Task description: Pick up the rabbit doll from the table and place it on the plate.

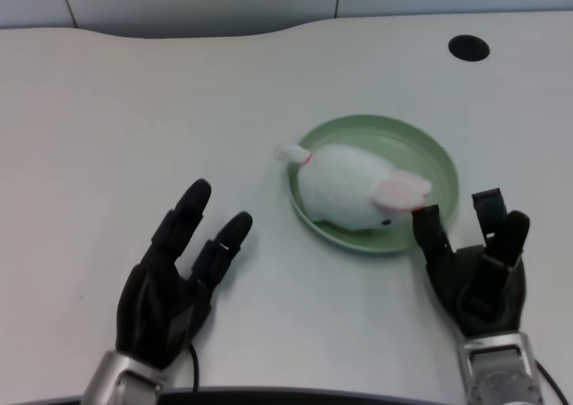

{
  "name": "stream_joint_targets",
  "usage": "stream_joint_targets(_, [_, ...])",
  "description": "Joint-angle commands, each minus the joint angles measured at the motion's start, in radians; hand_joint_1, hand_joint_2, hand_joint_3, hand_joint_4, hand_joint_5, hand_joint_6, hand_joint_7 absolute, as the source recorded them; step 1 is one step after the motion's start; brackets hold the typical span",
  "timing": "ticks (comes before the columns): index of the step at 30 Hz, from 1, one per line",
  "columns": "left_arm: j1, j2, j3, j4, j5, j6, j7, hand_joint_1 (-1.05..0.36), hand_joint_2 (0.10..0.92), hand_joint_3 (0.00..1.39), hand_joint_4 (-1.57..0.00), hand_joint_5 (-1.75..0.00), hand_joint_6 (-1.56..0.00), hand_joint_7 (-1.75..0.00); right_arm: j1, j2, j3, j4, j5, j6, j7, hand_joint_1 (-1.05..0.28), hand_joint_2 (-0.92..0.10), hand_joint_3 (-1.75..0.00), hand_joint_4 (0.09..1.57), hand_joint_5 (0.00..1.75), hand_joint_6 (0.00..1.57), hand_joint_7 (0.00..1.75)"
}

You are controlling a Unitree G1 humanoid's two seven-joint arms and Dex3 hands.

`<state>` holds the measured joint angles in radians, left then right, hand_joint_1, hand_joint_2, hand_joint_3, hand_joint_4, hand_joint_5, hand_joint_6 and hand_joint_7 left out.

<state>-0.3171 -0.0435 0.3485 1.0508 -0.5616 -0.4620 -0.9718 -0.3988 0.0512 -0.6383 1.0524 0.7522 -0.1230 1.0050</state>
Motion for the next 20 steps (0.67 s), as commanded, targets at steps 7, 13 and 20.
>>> stream_joint_targets(7, [0.045, -0.017, 0.021, -0.047, 0.012, 0.009, -0.002, -1.03, 0.921, 0.64, -0.02, -0.20, -0.01, 0.00, 0.071, 0.005, -0.010, 0.036, -0.003, 0.008, 0.010, -0.51, -0.92, -0.16, 0.76, 1.75, 0.61, 1.75])
stream_joint_targets(13, [0.111, -0.035, 0.020, -0.079, 0.019, 0.002, 0.007, -0.94, 0.921, 0.56, -0.19, -0.30, -0.18, -0.06, 0.076, 0.008, -0.010, 0.036, -0.002, 0.019, 0.011, -0.50, -0.92, -0.16, 0.76, 1.75, 0.60, 1.75])
stream_joint_targets(20, [0.103, -0.034, 0.021, -0.084, 0.033, -0.005, 0.036, -0.95, 0.921, 0.49, -0.24, -0.35, -0.25, -0.05, 0.073, 0.007, -0.016, 0.039, 0.006, 0.034, 0.011, -0.50, -0.92, -0.15, 0.76, 1.75, 0.59, 1.75])
